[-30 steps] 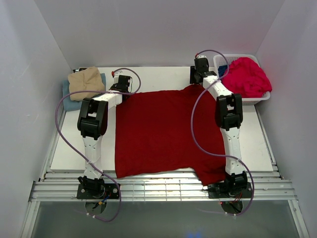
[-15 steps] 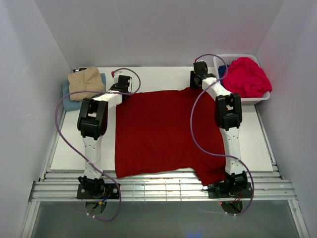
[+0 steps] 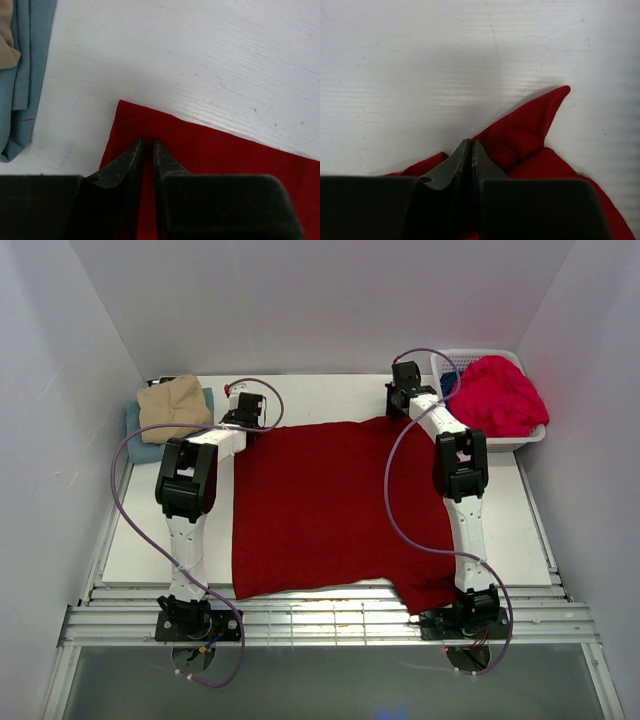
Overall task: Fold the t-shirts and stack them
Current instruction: Flatten out the tshirt
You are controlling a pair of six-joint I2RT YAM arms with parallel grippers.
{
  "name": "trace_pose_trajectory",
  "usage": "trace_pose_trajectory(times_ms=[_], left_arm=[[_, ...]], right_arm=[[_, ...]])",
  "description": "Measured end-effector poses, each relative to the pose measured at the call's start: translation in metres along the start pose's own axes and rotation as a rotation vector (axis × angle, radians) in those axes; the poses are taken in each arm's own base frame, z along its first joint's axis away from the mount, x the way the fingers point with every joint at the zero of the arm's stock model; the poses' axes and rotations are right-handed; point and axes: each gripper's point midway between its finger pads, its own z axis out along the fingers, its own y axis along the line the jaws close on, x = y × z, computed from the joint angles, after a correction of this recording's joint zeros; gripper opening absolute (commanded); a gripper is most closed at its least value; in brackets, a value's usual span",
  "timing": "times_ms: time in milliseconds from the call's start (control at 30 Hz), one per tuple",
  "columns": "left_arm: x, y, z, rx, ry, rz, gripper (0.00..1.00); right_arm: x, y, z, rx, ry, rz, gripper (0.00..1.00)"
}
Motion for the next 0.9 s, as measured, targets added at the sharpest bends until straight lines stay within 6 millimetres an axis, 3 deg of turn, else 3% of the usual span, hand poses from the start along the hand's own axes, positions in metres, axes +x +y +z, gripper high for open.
trace_pose_trajectory(times_ms=[200, 300, 667, 767, 800, 900], left_arm=[[0.000, 0.000, 0.001, -0.001, -0.005, 0.000, 0.23], [0.000, 0.000, 0.001, 0.000, -0.006, 0.001, 0.23], [-0.001, 0.000, 0.001, 0.001, -0.008, 0.001, 0.22], [-0.001, 0.000, 0.001, 0.001, -0.008, 0.002, 0.23], [0.000, 0.000, 0.001, 0.002, -0.008, 0.002, 0.22], [0.000, 0.000, 0.001, 0.003, -0.007, 0.003, 0.22]], right_arm=[[-0.020, 0.020, 0.008, -0.098, -0.102, 0.094, 0.08], [-0.041, 0.025, 0.006, -0.118, -0.179, 0.129, 0.08], [-0.119, 0.015, -0.041, -0.084, -0.459, 0.190, 0.09], [-0.121, 0.006, -0.043, -0.033, -0.471, 0.202, 0.17], [-0.118, 0.002, -0.042, -0.010, -0.462, 0.205, 0.27], [-0.107, -0.010, -0.038, 0.056, -0.428, 0.199, 0.42]])
